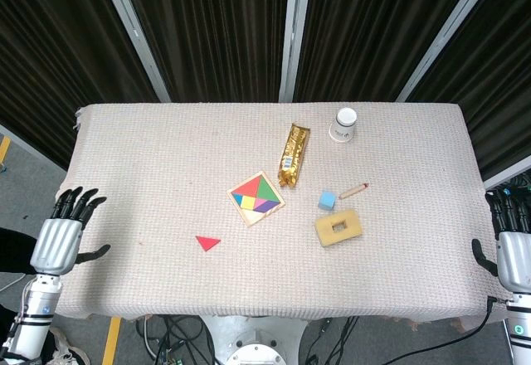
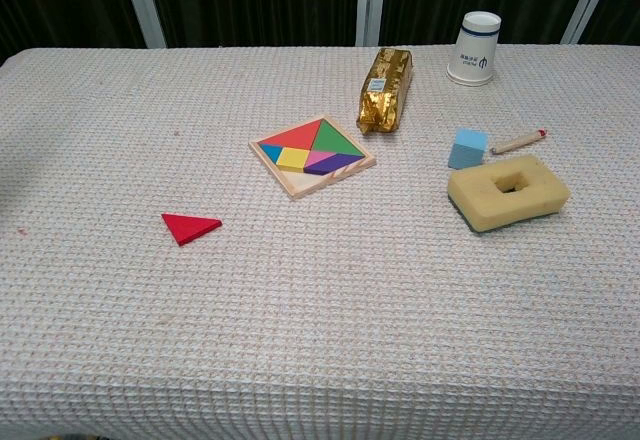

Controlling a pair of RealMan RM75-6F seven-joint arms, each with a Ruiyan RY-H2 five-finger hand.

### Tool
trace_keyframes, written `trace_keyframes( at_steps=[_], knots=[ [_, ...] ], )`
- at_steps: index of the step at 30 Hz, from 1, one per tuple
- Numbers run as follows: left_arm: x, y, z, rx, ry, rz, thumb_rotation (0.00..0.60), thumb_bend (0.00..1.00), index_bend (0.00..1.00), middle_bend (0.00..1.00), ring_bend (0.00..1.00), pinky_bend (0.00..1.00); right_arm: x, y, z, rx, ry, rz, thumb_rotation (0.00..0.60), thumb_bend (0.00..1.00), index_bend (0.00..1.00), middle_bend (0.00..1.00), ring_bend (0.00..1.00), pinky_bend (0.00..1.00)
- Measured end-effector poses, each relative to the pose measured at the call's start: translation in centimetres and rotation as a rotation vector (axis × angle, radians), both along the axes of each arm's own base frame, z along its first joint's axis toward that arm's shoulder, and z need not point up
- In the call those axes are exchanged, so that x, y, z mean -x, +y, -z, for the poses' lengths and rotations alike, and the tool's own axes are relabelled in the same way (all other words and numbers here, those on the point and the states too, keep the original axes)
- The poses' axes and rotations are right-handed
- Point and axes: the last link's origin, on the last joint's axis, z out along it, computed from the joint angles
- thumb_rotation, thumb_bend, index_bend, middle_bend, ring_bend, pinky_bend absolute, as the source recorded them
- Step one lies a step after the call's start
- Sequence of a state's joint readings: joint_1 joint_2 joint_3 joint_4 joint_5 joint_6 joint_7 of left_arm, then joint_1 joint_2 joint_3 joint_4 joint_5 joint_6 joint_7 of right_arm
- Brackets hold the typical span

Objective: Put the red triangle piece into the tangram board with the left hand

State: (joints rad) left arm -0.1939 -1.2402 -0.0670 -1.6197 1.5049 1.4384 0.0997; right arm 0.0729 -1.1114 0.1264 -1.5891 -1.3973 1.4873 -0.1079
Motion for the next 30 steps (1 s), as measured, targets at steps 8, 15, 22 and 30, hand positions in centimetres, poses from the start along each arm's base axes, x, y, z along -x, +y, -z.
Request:
trace_keyframes(
  at_steps=[8,15,22,30],
  knots=[
    [0.3,0.0,0.3,0.009,-0.001,-0.01,0.6,0.02,0.17,0.1,0.0,0.03,0.1,-0.1,0.1,0.0,0.004,0.002,0.6,0.3,0.0,0.0,0.0,0.0],
    [0.0,-0.2,0.7,0.036,-0.009,0.002,0.6,0.02,0.17,0.1,0.0,0.02,0.2,-0.1,-0.1,0.006,0.001,0.007,0.6,0.3,0.0,0.0,0.0,0.0],
    [-0.9,-0.4,1.7,0.094,-0.019,0.027,0.6,0.02,0.17,0.1,0.0,0.02,0.2,-0.2,-0.3,0.012,-0.004,0.005,0.6,0.3,0.0,0.0,0.0,0.0],
    [-2.5,0.0,4.5,0.191,-0.027,0.079,0.6,0.02,0.17,0.1,0.0,0.02,0.5,-0.2,-0.9,0.021,0.0,0.012,0.6,0.3,0.0,0.0,0.0,0.0]
  ],
)
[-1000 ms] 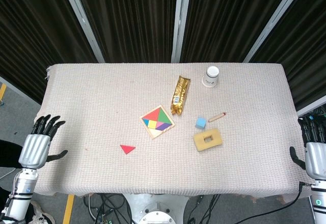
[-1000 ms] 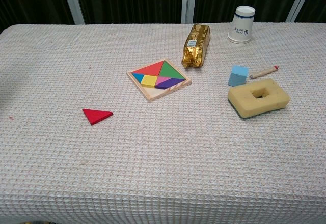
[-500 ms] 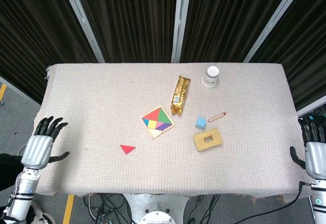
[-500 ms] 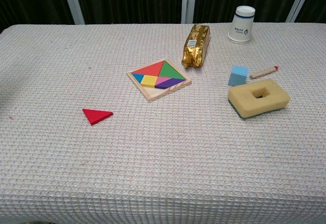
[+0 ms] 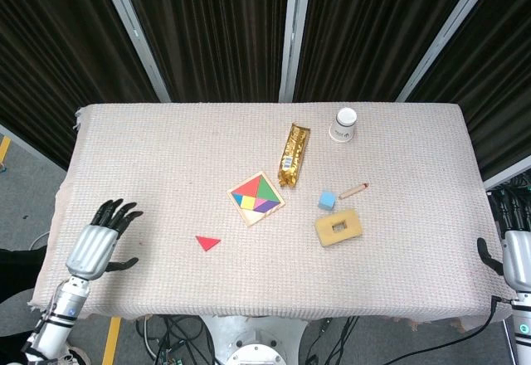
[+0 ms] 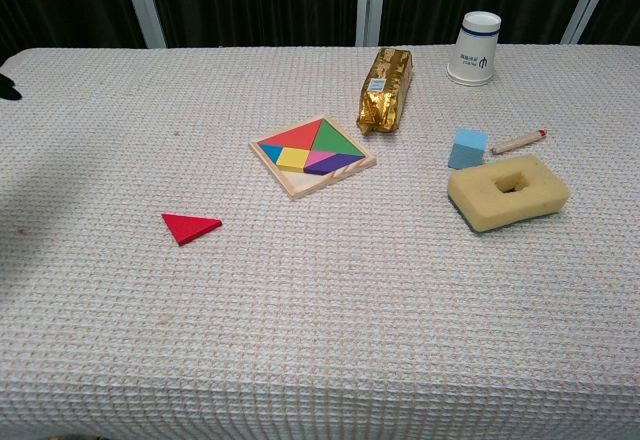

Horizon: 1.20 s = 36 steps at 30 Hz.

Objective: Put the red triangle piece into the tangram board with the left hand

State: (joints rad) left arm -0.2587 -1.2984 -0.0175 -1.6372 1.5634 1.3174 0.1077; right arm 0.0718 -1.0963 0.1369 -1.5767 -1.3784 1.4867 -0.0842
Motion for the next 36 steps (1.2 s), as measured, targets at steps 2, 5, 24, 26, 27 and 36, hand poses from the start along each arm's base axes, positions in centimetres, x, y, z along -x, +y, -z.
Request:
trace_keyframes(
  at_steps=[2,5,24,26,27,36],
  knots=[
    [-0.5,0.3,0.9,0.034,-0.003,0.017,0.6,0.02,0.17,0.1,0.0,0.02,0.1,-0.1,-0.1,0.004,-0.001,0.001,0.6,0.3,0.0,0.0,0.0,0.0],
    [-1.5,0.9,2.3,0.085,-0.005,0.051,0.6,0.02,0.17,0.1,0.0,0.02,0.2,-0.1,0.0,0.002,-0.003,0.003,0.6,0.3,0.0,0.0,0.0,0.0],
    [-4.8,4.6,7.1,0.236,0.015,0.161,0.6,0.02,0.2,0.1,0.0,0.02,0.9,-0.1,-0.6,0.006,-0.008,0.023,0.6,0.3,0.0,0.0,0.0,0.0],
    [-5.1,4.9,7.4,0.243,0.012,0.164,0.6,0.02,0.2,0.1,0.0,0.02,0.9,-0.1,-0.6,0.007,-0.007,0.021,0.6,0.3,0.0,0.0,0.0,0.0],
    [-5.2,5.0,7.5,0.246,0.012,0.166,0.6,0.02,0.2,0.1,0.0,0.02,0.9,-0.1,-0.6,0.008,-0.007,0.02,0.6,0.3,0.0,0.0,0.0,0.0],
    [-5.9,5.5,8.5,0.313,-0.002,0.152,0.6,0.04,0.22,0.08,0.0,0.02,0.9,-0.1,-0.9,0.022,-0.015,-0.001,0.6,0.3,0.0,0.0,0.0,0.0]
  ],
)
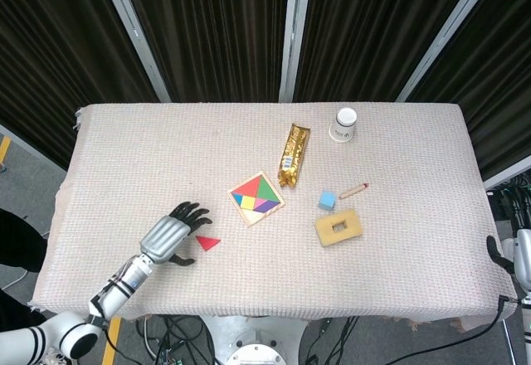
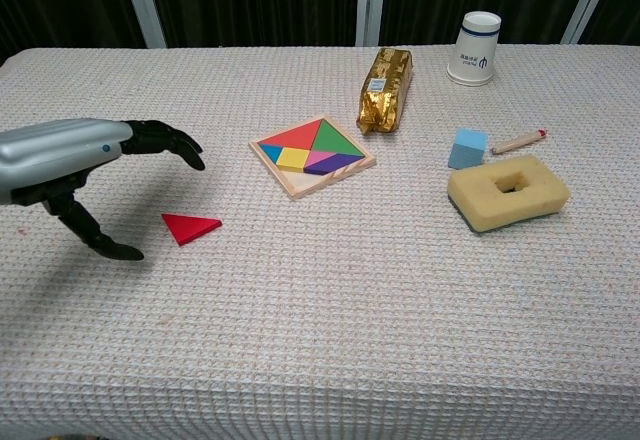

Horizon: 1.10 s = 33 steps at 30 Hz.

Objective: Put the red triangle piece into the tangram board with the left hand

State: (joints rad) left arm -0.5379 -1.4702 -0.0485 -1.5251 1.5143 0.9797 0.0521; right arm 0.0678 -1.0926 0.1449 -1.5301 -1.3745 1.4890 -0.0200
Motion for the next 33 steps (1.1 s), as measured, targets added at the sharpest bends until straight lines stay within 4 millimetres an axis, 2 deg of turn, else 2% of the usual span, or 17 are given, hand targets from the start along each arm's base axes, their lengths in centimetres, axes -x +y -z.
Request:
trace_keyframes(
  at_steps=[5,14,33],
  knots=[
    [-0.4,0.6,0.4,0.063,-0.017,-0.032,0.6,0.05,0.22,0.08,0.0,0.02,0.2,0.1,-0.1,0.001,-0.001,0.005,0.6,0.3,0.0,0.0,0.0,0.0],
    [-0.7,1.3,0.8,0.052,-0.002,-0.039,0.6,0.09,0.28,0.08,0.0,0.02,0.5,0.0,0.0,-0.005,-0.004,0.013,0.6,0.3,0.0,0.0,0.0,0.0],
    [-0.9,1.8,1.4,0.06,0.011,-0.065,0.6,0.15,0.31,0.08,0.0,0.02,1.0,0.2,0.1,-0.011,-0.013,0.025,0.6,0.3,0.0,0.0,0.0,0.0]
  ],
)
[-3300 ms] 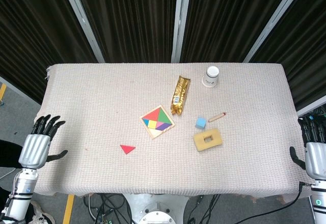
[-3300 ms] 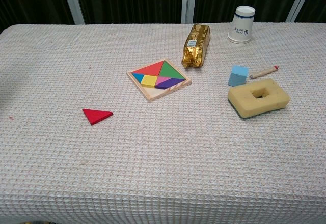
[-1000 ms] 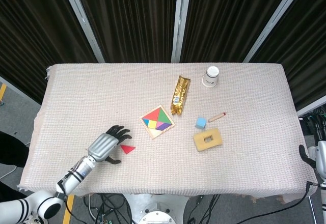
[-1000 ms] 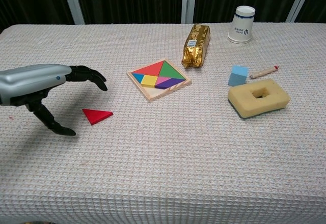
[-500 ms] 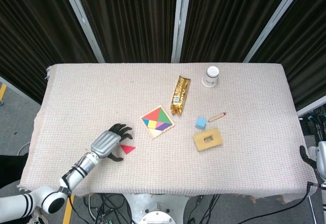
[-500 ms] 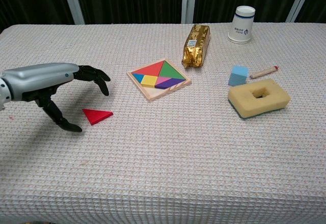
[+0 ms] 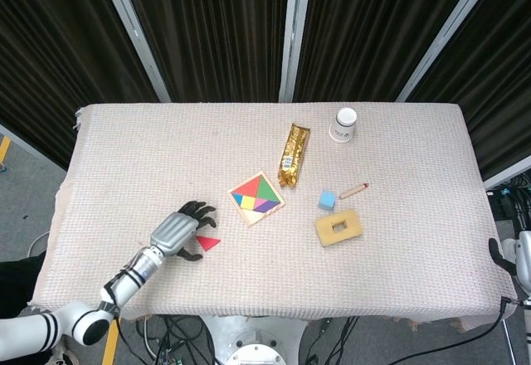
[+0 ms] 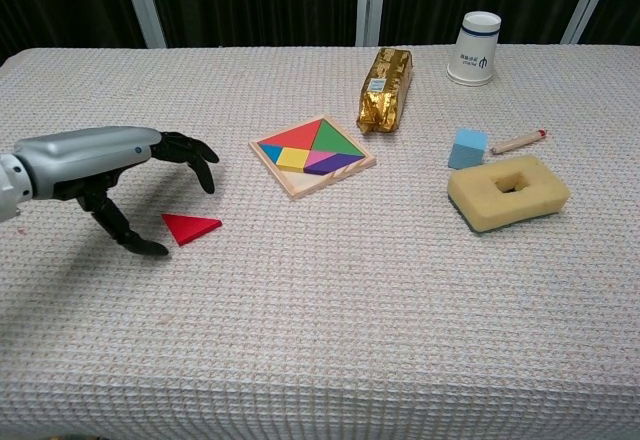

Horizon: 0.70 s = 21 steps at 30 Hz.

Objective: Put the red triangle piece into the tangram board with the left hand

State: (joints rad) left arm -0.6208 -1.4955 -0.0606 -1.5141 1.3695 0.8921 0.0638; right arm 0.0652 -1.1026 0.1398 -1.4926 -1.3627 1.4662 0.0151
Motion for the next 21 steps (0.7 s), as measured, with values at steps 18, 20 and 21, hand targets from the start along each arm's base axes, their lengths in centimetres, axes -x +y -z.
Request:
trace_keyframes(
  at_steps=[18,20,21],
  knots=[
    [-0.2,0.06,0.65,-0.011,-0.012,-0.01,0.6,0.16,0.39,0.08,0.0,0.02,0.34,0.08,-0.01,0.002,-0.005,0.011,0.6,0.3,0.0,0.0,0.0,0.0],
    [-0.18,0.11,0.66,-0.01,-0.012,-0.013,0.6,0.16,0.41,0.08,0.0,0.02,0.39,0.08,-0.04,0.004,-0.006,0.012,0.6,0.3,0.0,0.0,0.0,0.0],
    [-0.18,0.11,0.68,-0.01,-0.012,-0.013,0.6,0.16,0.41,0.08,0.0,0.02,0.44,0.08,-0.06,0.004,-0.006,0.015,0.6,0.3,0.0,0.0,0.0,0.0]
  ],
)
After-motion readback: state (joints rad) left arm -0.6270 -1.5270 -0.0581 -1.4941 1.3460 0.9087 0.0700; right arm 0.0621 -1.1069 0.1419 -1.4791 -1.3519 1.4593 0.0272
